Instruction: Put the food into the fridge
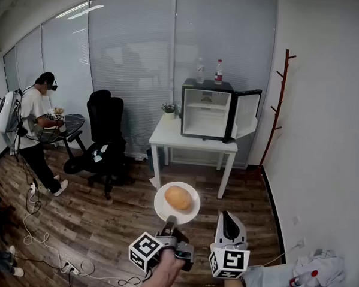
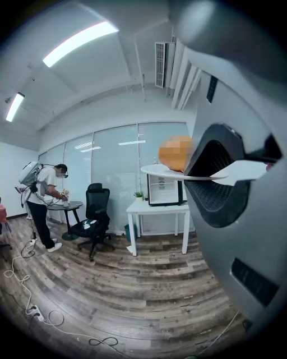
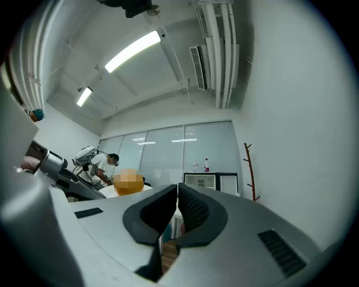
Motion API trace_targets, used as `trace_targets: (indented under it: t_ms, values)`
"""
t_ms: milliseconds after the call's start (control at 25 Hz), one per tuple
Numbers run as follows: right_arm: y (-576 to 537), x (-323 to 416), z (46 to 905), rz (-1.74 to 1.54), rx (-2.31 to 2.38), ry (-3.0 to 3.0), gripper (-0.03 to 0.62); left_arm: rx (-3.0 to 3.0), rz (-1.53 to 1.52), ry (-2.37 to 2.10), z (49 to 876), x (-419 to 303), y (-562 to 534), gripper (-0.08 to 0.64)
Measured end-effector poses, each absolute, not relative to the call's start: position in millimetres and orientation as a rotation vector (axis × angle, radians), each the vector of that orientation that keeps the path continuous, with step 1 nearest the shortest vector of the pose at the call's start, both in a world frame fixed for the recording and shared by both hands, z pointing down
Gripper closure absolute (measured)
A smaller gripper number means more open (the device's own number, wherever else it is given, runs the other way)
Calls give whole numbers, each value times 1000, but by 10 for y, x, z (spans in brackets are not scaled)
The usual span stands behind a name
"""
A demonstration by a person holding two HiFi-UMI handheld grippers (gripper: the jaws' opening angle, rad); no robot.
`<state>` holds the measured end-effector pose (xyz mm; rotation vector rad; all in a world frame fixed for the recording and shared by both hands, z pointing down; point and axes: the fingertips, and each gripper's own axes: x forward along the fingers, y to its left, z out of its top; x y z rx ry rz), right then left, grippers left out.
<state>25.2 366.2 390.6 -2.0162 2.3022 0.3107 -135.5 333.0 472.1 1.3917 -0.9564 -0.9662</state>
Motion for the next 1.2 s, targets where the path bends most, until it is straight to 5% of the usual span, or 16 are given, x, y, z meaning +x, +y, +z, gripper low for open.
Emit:
trace_targets:
  t_ms: [1200]
  values:
    - [3737,982,3939,270,-2015,2245,565,1421,-976,-969,4627,-750,3387,526]
